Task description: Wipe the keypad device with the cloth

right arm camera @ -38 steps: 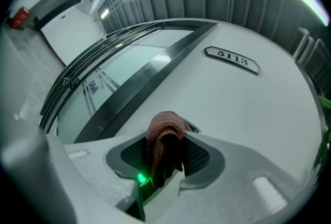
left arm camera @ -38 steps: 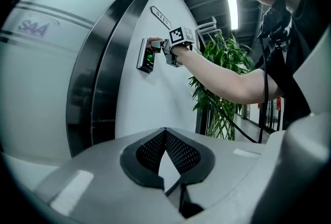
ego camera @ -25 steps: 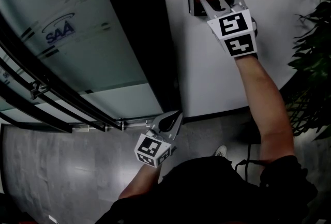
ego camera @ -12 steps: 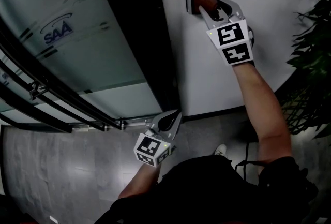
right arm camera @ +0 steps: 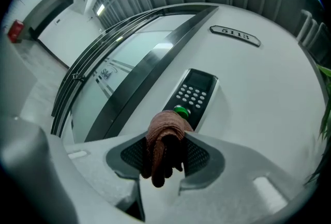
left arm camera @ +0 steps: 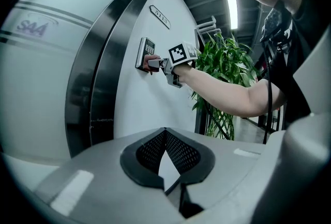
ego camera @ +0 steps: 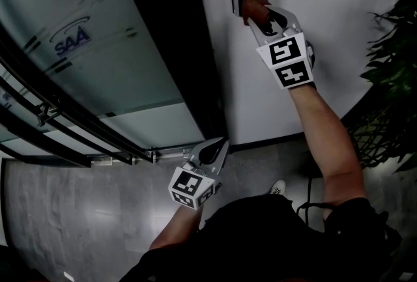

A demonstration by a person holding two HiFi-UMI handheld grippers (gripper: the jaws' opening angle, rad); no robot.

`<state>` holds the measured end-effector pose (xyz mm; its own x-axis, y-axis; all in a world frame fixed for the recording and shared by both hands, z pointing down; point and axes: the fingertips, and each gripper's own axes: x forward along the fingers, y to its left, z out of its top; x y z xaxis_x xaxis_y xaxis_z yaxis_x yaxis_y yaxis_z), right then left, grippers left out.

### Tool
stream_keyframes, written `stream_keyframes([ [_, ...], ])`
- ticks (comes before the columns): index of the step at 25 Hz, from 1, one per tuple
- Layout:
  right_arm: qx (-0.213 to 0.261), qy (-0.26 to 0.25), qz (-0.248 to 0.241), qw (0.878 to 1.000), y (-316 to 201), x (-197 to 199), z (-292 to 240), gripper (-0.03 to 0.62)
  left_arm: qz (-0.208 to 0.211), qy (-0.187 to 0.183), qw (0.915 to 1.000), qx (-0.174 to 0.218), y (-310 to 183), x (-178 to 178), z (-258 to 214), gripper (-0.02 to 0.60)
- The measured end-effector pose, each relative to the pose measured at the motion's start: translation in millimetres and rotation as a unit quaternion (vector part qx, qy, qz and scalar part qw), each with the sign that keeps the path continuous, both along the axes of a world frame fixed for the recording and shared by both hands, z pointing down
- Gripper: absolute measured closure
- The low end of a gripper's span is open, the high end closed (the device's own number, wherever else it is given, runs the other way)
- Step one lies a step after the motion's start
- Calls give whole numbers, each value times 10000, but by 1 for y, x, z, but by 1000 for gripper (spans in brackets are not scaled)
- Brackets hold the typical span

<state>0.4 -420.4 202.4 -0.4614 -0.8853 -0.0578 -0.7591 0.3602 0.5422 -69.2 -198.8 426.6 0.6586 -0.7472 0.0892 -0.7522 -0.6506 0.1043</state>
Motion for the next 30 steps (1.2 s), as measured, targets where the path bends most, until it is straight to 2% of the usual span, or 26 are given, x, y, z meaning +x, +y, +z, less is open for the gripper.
stream_keyframes([
  [30, -727, 119, 73, 9973, 2, 4, 57, 448, 110, -7, 9999, 79, 15, 0, -5, 566],
])
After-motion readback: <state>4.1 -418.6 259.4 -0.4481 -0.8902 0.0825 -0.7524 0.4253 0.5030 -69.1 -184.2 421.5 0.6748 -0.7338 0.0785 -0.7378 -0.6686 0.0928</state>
